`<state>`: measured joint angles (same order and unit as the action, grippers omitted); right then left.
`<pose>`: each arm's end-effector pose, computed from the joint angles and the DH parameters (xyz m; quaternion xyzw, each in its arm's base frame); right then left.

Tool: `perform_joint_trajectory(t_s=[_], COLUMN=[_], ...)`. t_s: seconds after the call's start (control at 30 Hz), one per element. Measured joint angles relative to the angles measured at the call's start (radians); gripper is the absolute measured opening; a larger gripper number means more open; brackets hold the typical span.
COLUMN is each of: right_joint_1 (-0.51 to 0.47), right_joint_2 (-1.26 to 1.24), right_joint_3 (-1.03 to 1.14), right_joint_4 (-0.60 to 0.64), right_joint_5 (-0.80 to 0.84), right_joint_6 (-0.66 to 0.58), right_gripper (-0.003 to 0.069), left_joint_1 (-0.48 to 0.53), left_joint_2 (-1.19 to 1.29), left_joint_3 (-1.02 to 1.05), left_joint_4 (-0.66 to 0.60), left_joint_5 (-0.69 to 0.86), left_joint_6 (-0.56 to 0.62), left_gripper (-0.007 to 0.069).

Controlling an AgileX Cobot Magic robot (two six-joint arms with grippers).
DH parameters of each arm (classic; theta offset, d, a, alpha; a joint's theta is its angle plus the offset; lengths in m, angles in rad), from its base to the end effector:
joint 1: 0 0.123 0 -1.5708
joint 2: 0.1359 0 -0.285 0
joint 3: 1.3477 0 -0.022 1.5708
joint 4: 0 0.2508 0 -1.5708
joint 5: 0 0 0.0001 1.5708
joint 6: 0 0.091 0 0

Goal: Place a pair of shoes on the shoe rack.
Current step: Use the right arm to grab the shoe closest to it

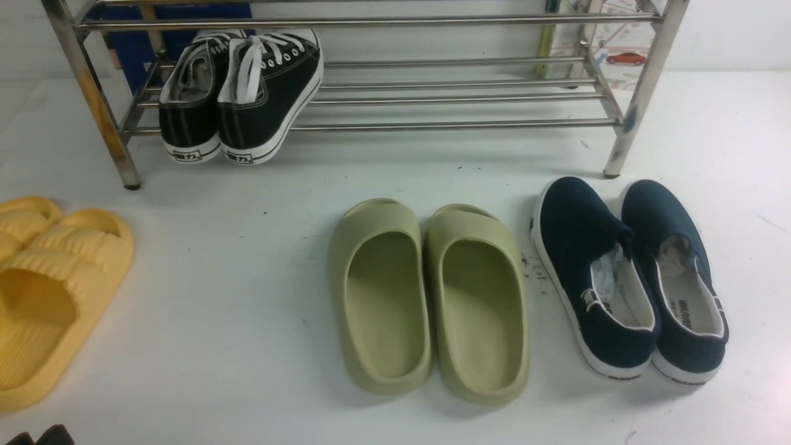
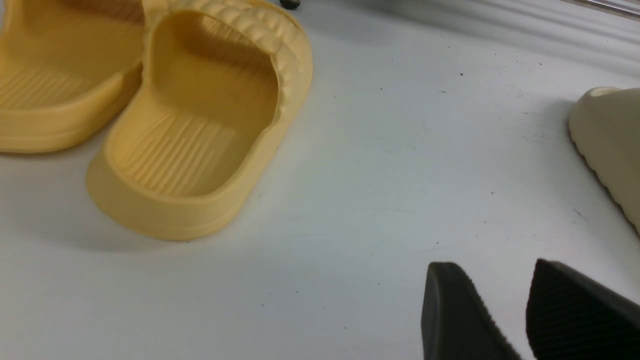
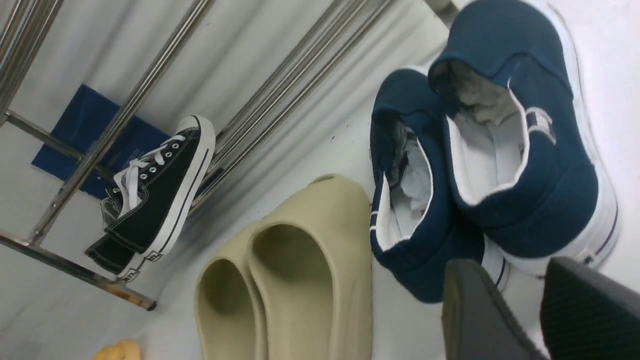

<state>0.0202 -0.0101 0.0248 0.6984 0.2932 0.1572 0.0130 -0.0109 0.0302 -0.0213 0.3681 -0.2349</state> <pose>0.0538 0.0181 0.1850 0.2437 0.7186 0.3328 0.5599 0.0529 0.0000 0.1705 -0.1052 0.7980 -0.0746 0.5887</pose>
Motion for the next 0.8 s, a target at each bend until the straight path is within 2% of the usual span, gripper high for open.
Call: perform_joint_trajectory(t_s=[0.07,0.13,0.23,0.27,0.3,0.33,0.37,0.4,0.47,0.53,0.63,0.77,0.8], right_joint_1=[0.0,0.0,0.0,0.0,0.0,0.0,0.0,0.0,0.0,0.0,0.029,0.106,0.156], right_joint_2=[0.0,0.001,0.037,0.088,0.106,0.192,0.203,0.318,0.428,0.583,0.764,0.923,0.999], right_joint_3=[-0.007,-0.066,-0.151,-0.22,-0.241,-0.348,-0.348,-0.472,-0.592,-0.758,-0.935,-1.062,-1.112], right_joint_4=[0.0,-0.015,-0.052,-0.083,-0.093,-0.148,-0.155,-0.218,-0.296,-0.381,-0.452,-0.493,-0.519], right_joint_5=[-0.003,0.0,0.0,0.004,0.007,0.037,0.042,0.105,0.216,0.396,0.617,0.741,0.775], right_joint_6=[-0.038,-0.18,-0.278,-0.339,-0.352,-0.39,-0.394,-0.414,-0.421,-0.424,-0.422,-0.401,-0.373], right_gripper=[0.0237,0.0211,0.016,0.0114,0.0099,0.0032,0.0025,0.0,-0.0003,-0.0003,-0.0002,-0.0002,0.0], left_joint_1=[0.0,0.0,0.0,0.0,0.0,0.0,0.0,0.0,0.0,0.0,0.0,0.0,0.0], left_joint_2=[0.0,0.0,0.0,0.0,0.0,0.0,0.0,0.0,0.0,0.0,0.0,0.0,0.0], left_joint_3=[0.0,0.0,0.0,0.0,0.0,0.0,0.0,0.0,0.0,0.0,0.0,0.0,0.0], left_joint_4=[0.0,0.0,0.0,0.0,0.0,0.0,0.0,0.0,0.0,0.0,0.0,0.0,0.0], left_joint_5=[0.0,0.0,0.0,0.0,0.0,0.0,0.0,0.0,0.0,0.0,0.0,0.0,0.0], left_joint_6=[0.0,0.0,0.0,0.0,0.0,0.0,0.0,0.0,0.0,0.0,0.0,0.0,0.0], left_gripper=[0.0237,0.0237,0.0237,0.0237,0.0237,0.0237,0.0237,0.0237,0.0237,0.0237,0.0237,0.0237,0.0237])
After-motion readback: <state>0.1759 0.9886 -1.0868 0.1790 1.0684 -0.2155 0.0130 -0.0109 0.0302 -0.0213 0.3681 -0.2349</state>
